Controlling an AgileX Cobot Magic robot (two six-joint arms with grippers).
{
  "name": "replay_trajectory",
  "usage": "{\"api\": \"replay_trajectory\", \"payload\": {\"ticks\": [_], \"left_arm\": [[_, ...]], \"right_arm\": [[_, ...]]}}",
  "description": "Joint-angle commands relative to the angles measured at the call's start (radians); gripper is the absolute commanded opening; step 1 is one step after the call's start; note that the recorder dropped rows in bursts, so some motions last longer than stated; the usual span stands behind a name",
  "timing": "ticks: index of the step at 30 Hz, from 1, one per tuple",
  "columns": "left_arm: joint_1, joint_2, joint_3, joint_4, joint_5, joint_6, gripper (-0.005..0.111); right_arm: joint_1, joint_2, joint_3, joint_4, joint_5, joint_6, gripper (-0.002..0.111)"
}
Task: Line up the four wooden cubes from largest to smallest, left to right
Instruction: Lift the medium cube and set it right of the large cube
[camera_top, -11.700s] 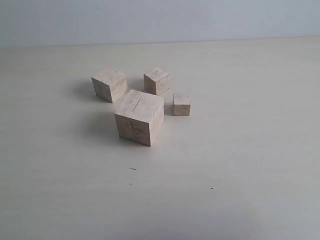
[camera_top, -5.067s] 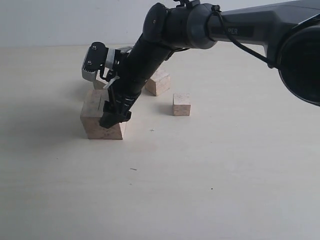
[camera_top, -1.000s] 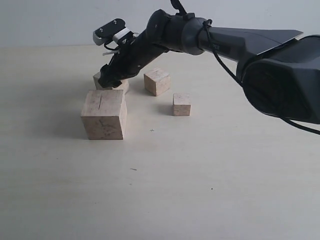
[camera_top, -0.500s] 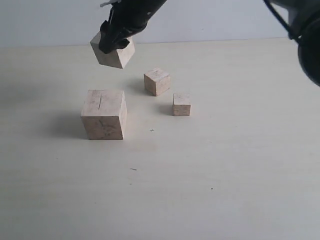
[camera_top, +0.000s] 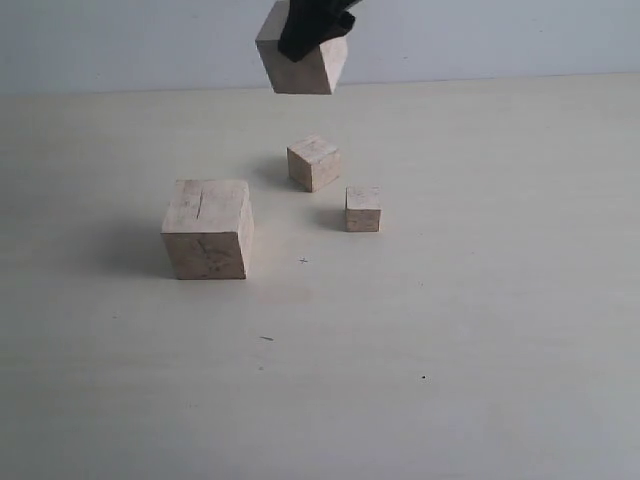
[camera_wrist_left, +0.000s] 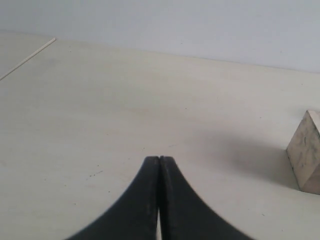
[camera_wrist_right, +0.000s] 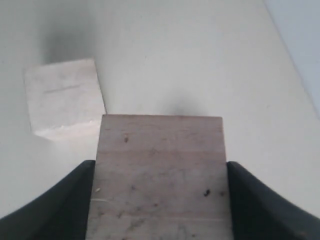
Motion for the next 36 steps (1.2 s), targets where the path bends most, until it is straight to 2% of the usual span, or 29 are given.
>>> {"api": "replay_trajectory", "payload": {"ticks": [1,6,13,17,30,36], "left_arm": [[0.003,-0.006,0.003,-0.011,-0.012,-0.004,0.0],[0.003,-0.006,0.003,-0.011,-0.012,-0.004,0.0],[0.003,-0.006,0.003,-0.011,-0.012,-0.004,0.0],[0.003,-0.006,0.003,-0.011,-0.012,-0.004,0.0],[0.003,-0.006,0.003,-0.011,-0.012,-0.004,0.0],[0.003,-0.006,0.003,-0.011,-0.012,-0.004,0.0]], "right_arm": [[-0.009,-0.003,0.169,0.027,0.007,-0.147,0.0],[-0.009,-0.003,0.374,0.151,-0.023,-0.303,0.0],[-0.009,-0.003,0.507,0.25,-0.163,-0.483,0.0],[-0.011,-0.001,0.525,0.295,-0.226,-0.507,0.0],[-0.011,0.12,0.525,0.364,-0.244,-0.574,0.0],[-0.011,0.169,0.525,0.457,-0.242,-0.73,0.0]]}}
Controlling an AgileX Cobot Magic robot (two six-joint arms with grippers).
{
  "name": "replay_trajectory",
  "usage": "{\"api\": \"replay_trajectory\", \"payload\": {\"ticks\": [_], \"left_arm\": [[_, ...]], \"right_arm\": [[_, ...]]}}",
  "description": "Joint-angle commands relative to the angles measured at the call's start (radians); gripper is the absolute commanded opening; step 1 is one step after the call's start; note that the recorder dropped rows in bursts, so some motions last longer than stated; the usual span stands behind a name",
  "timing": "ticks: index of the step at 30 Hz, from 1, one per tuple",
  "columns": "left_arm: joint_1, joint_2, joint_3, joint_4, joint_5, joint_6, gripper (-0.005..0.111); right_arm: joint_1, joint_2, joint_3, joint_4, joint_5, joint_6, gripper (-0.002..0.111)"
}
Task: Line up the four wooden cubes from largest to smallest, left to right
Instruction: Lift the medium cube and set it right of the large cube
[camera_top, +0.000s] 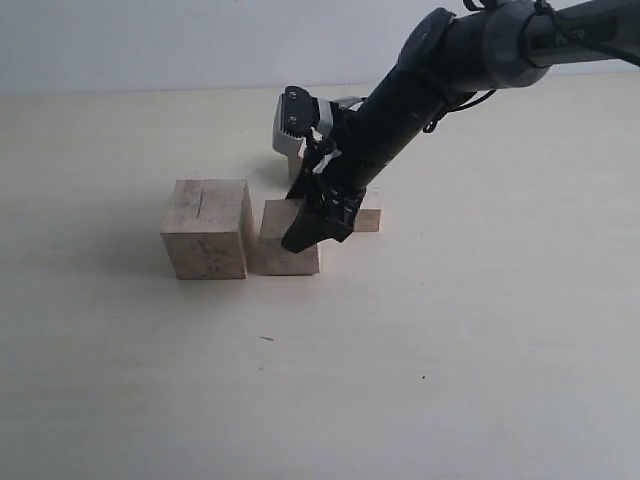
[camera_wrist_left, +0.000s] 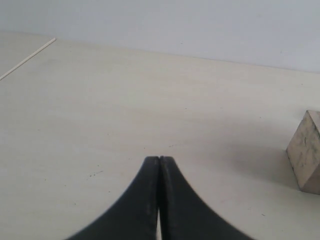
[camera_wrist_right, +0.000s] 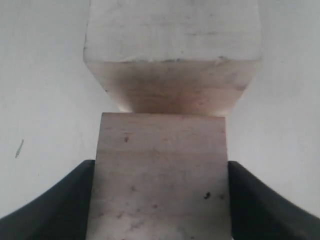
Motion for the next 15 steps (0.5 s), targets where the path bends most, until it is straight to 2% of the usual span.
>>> {"api": "replay_trajectory", "payload": {"ticks": [1,15], "left_arm": [[0.003,-0.006,0.003,-0.011,-0.012,-0.004,0.0],[0.003,-0.006,0.003,-0.011,-0.012,-0.004,0.0]], "right_arm": [[-0.002,0.035,-0.001,0.052,0.001,-0.118,0.0],[-0.002,0.087,-0.001,0.128,-0.009,-0.218,0.0]]}}
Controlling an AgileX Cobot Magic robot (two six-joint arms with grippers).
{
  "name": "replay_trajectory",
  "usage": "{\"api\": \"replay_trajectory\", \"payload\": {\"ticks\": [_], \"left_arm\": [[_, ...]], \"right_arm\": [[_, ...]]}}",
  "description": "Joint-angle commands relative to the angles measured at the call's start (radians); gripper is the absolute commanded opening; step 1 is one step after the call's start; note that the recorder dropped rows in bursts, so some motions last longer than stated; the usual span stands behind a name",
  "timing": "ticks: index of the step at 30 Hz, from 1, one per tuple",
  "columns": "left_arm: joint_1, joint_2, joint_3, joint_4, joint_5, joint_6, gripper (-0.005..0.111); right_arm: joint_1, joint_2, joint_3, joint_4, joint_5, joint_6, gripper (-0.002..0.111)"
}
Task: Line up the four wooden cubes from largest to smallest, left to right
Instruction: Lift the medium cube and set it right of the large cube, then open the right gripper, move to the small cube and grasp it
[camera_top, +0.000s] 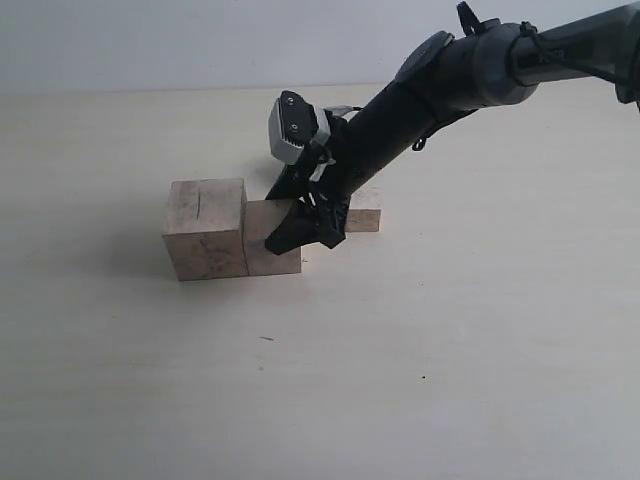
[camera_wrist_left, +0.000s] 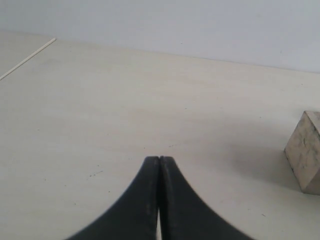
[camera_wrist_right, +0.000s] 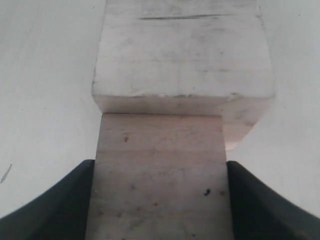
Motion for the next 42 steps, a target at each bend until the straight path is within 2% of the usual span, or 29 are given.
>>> {"api": "replay_trajectory", "payload": {"ticks": [1,7,13,16,23,26,37,40,42], "left_arm": [[0.003,-0.006,0.003,-0.011,-0.012,-0.004,0.0],[0.003,-0.006,0.003,-0.011,-0.012,-0.004,0.0],[0.003,-0.006,0.003,-0.011,-0.012,-0.004,0.0],[0.003,-0.006,0.003,-0.011,-0.012,-0.004,0.0],[0.003,-0.006,0.003,-0.011,-0.012,-0.004,0.0],[0.003,-0.006,0.003,-0.011,-0.012,-0.004,0.0],[0.003,-0.006,0.003,-0.011,-0.012,-0.004,0.0],[0.003,-0.006,0.003,-0.011,-0.012,-0.004,0.0],[0.003,-0.006,0.003,-0.011,-0.012,-0.004,0.0]], "right_arm": [[0.001,0.029,0.003,-0.034,-0.017,-0.007,0.0],[0.001,0.028,0.003,-0.034,-0.017,-0.002,0.003],[0.001,0.028,0.003,-0.034,-0.017,0.001,0.02],[0.001,0.025,0.003,-0.034,-0.015,0.014,0.032],[0.001,-0.013,0.003,-0.017,-0.015,0.054,0.07],[0.001,-0.038,0.003,-0.019,-0.015,0.091,0.078],[0.001,-0.172,0.003,-0.069,-0.022,0.184,0.079],[0.001,-0.214,0.003,-0.132,-0.113,0.267,0.076],[0.001,-0.235,0.003,-0.187,-0.238,0.381,0.073]]}}
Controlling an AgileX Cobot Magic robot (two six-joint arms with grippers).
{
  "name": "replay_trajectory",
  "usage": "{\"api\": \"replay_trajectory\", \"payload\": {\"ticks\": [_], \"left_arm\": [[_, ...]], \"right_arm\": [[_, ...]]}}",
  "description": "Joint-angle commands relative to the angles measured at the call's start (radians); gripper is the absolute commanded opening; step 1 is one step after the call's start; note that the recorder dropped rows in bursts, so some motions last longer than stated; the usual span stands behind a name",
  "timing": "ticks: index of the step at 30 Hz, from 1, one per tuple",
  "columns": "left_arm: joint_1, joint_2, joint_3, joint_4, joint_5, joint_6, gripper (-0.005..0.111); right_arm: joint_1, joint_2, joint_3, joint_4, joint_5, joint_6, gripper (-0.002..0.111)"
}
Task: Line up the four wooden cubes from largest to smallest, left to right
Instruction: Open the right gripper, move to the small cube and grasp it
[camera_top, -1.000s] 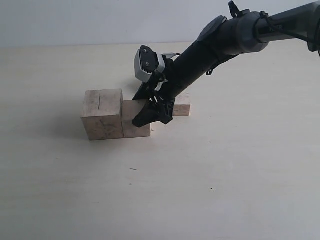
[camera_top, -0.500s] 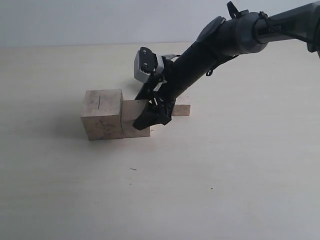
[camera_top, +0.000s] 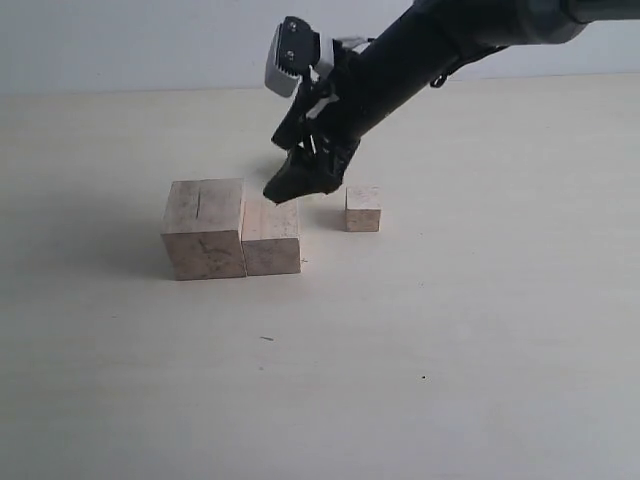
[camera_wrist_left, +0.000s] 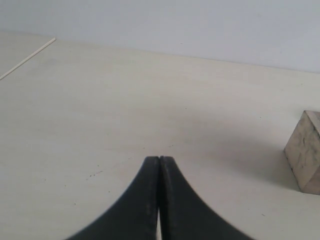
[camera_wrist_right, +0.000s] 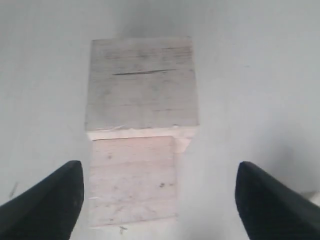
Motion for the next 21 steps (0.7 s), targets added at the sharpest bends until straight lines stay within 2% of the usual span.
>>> {"api": "replay_trajectory", "payload": {"ticks": [1,4,7,14,21], "left_arm": [[0.003,-0.006,0.003,-0.011,-0.012,-0.004,0.0],[0.003,-0.006,0.003,-0.011,-0.012,-0.004,0.0],[0.003,-0.006,0.003,-0.011,-0.012,-0.004,0.0],[0.003,-0.006,0.003,-0.011,-0.012,-0.004,0.0],[0.003,-0.006,0.003,-0.011,-0.012,-0.004,0.0]], "right_arm": [[0.001,-0.056,-0.001,-0.103,-0.233,0.213,0.07],[0.001,-0.059,-0.001,-0.127,-0.393,0.376,0.064],[0.001,-0.05,-0.001,-0.127,-0.485,0.433,0.065],[0.001,0.035,-0.003,-0.112,-0.58,0.516,0.077],[0.001,0.138,-0.082,-0.111,-0.575,0.574,0.079]]}}
